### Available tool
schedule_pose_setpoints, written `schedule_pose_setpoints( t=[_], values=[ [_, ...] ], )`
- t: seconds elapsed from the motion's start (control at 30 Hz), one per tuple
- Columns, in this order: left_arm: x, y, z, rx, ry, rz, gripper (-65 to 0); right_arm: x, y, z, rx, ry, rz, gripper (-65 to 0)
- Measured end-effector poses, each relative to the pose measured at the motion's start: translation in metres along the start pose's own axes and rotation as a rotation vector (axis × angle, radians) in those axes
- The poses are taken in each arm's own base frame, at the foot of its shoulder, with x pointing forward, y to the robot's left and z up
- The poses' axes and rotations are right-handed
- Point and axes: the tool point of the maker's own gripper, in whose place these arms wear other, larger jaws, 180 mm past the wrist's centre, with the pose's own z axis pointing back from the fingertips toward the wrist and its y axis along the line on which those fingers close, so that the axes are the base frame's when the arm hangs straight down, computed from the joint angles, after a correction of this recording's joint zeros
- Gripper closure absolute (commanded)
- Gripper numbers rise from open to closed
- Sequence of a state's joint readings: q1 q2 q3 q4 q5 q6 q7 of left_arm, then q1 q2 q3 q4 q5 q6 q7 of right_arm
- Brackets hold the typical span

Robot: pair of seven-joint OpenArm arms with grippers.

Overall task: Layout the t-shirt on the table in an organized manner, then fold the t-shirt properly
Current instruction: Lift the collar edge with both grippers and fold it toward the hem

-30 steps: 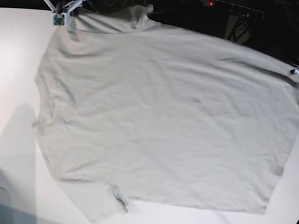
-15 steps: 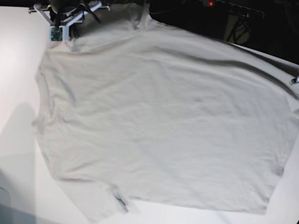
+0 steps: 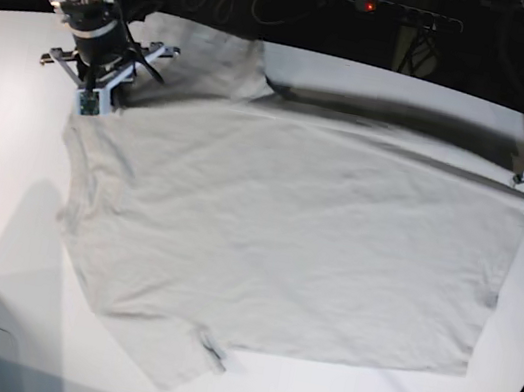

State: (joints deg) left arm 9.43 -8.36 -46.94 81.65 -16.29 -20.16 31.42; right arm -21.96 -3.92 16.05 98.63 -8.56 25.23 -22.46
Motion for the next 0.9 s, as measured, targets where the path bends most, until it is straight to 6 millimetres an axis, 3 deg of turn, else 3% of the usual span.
schedule_pose_setpoints(
  t=[0.23, 0.4, 0.7, 0.9],
  values=[
    [0.009, -0.012, -0.022, -0.022, -0.008, 0.058, 0.0, 0.021, -0.019, -0.027, -0.015, -0.028, 0.007, 0.0],
    [0.019, -0.014, -0.031, -0.031, -0.017, 0.065, 0.0, 0.041, -0.038, -0.03, -0.059, -0.071, -0.005, 0.0],
    [0.03, -0.029, -0.05, -0.059, -0.024, 0.12, 0.0, 0.088, -0.036, -0.047, -0.046, -0.164, -0.008, 0.0],
    [0.038, -0.043, -0.066, -0.1, -0.005, 0.099, 0.0, 0.091, -0.04, -0.073, -0.025, -0.131, -0.025, 0.0]
  ],
)
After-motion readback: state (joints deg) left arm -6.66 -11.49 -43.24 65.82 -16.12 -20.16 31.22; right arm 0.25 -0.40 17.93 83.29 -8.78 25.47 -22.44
